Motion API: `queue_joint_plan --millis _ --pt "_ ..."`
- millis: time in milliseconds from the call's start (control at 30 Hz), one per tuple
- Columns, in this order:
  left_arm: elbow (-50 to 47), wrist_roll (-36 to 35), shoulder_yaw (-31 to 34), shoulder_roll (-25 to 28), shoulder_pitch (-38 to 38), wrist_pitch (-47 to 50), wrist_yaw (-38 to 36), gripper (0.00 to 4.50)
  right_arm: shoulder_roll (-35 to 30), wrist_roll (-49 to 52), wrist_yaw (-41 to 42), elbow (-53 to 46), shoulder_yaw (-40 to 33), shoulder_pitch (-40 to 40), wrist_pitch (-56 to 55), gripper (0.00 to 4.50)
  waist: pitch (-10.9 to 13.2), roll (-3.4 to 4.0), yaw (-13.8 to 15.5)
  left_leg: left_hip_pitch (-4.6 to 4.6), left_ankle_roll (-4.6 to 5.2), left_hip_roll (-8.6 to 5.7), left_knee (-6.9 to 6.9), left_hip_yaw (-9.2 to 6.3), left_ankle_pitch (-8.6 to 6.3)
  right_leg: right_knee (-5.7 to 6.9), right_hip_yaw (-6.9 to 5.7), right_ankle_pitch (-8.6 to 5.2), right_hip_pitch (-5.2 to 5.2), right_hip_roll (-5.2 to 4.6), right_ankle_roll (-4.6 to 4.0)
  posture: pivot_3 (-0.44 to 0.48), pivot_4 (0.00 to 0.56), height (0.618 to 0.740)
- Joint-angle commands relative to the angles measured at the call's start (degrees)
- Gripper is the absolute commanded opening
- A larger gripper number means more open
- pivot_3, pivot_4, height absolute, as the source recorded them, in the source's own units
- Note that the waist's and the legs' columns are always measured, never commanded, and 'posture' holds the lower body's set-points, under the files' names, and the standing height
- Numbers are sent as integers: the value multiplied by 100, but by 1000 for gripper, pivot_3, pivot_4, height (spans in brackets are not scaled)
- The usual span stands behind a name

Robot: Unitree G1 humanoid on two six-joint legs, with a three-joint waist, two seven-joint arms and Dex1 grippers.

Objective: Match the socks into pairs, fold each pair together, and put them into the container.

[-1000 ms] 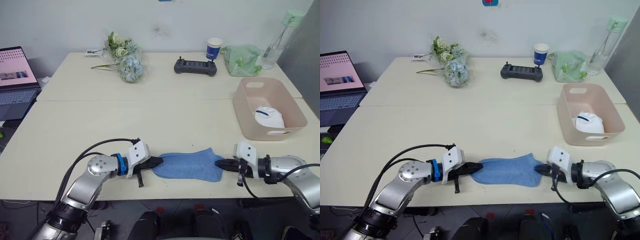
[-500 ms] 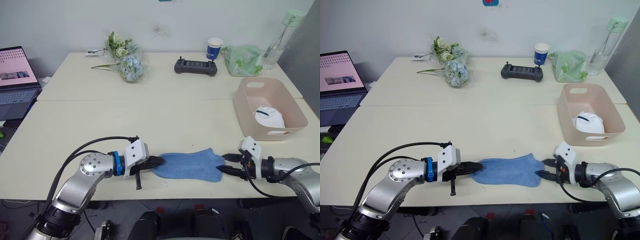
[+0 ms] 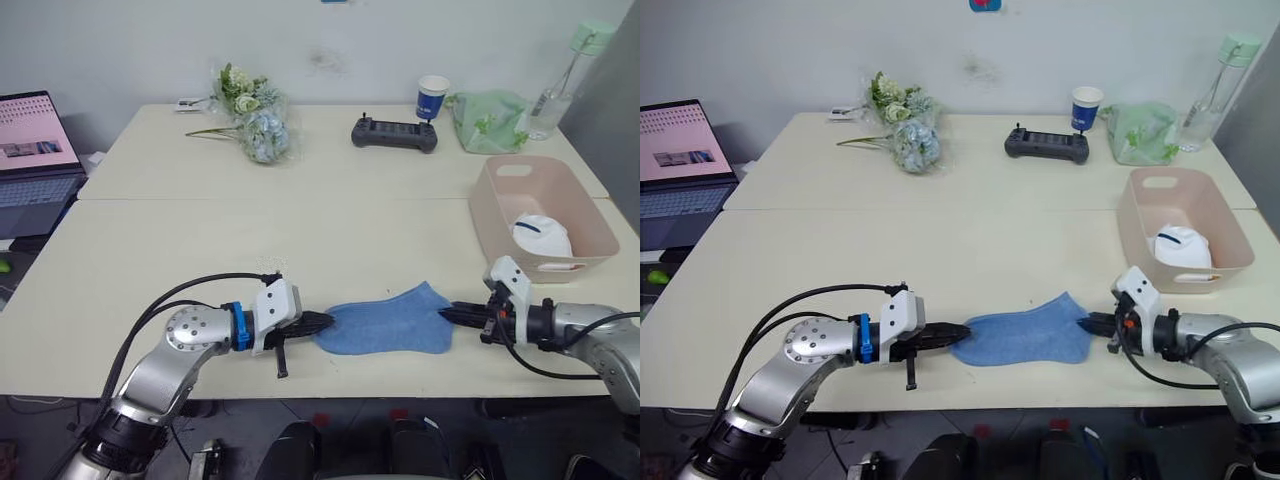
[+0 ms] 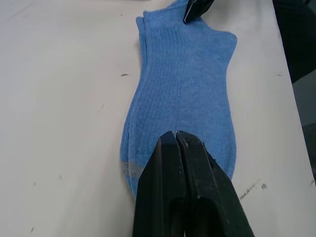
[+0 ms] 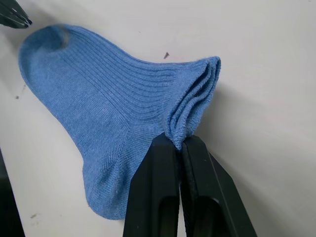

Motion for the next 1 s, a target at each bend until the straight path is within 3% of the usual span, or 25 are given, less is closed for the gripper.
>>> queue_joint_plan --millis 33,367,533,800,933,1000 --pt "233 17 -333 -400 -464 76 -32 0 -197 132 152 -48 -242 -221 39 36 0 0 4 -1 0 -1 2 0 0 -1 0 0 2 0 0 0 150 740" --pt "2044 881 -1364 -1168 -1525 -2 -237 0 -247 326 513 38 -214 -315 179 36 1 -2 -40 -1 -1 1 1 1 1 2 -5 0 0 2 0 0 150 740" --pt "2600 1220 -1484 -1330 -1540 -282 -44 0 23 1848 559 -372 -674 -379 1390 36 -3 -5 -22 3 -1 1 4 -1 1 0 -5 0 9 1 1 0 150 740" --pt "2255 1117 -1344 -1207 -1298 -101 -100 0 1389 3720 -993 -470 -883 -966 2451 36 -6 -5 -33 8 -1 2 2 -5 0 3 -2 0 8 1 0 0 150 740" --pt "1507 629 -920 -1178 -1029 429 -48 0 1916 3277 -1381 -318 -297 -1240 2263 36 -7 -3 -57 8 -1 3 -1 -6 1 6 1 0 1 2 0 0 150 740" --pt "883 384 -612 -865 -867 817 -111 0 2050 2995 -1446 -157 -37 -1368 2123 36 -6 -3 -65 7 -1 4 -2 -6 1 9 2 0 -4 3 0 0 150 740"
